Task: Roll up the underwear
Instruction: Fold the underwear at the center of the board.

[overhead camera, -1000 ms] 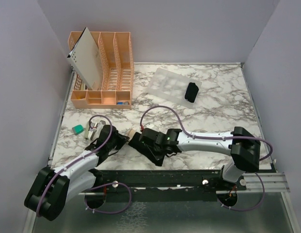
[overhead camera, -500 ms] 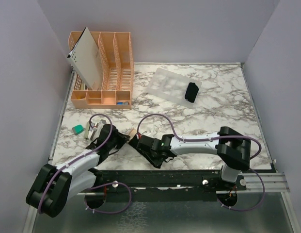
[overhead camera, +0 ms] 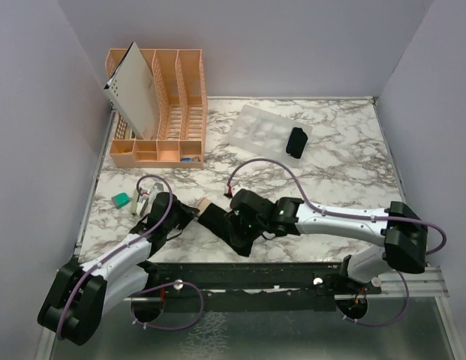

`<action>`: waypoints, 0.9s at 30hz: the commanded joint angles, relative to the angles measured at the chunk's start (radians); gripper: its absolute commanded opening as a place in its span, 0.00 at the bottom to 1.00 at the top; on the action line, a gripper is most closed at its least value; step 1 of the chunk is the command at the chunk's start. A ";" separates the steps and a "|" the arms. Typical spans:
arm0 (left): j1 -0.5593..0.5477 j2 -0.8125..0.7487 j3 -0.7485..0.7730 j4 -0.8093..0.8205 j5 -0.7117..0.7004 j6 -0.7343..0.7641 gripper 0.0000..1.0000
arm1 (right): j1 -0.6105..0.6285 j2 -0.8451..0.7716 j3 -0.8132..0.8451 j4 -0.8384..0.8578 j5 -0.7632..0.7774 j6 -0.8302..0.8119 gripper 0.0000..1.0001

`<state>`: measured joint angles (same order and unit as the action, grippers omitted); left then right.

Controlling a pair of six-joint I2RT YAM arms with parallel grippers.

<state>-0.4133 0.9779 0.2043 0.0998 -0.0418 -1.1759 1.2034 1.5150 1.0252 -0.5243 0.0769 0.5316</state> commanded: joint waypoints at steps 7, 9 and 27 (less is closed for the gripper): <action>0.007 -0.076 -0.032 -0.039 0.028 0.073 0.00 | -0.156 0.073 0.026 0.241 -0.246 0.049 0.08; 0.007 -0.067 -0.028 -0.038 0.028 0.075 0.00 | -0.156 0.131 0.038 0.241 -0.232 0.062 0.02; 0.007 -0.049 0.036 -0.178 -0.030 0.073 0.15 | -0.151 0.310 -0.083 0.258 -0.260 0.060 0.00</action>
<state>-0.4122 0.9287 0.1917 0.0437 -0.0338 -1.1168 1.0412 1.7657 0.9710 -0.2165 -0.2253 0.5941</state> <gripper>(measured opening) 0.077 0.011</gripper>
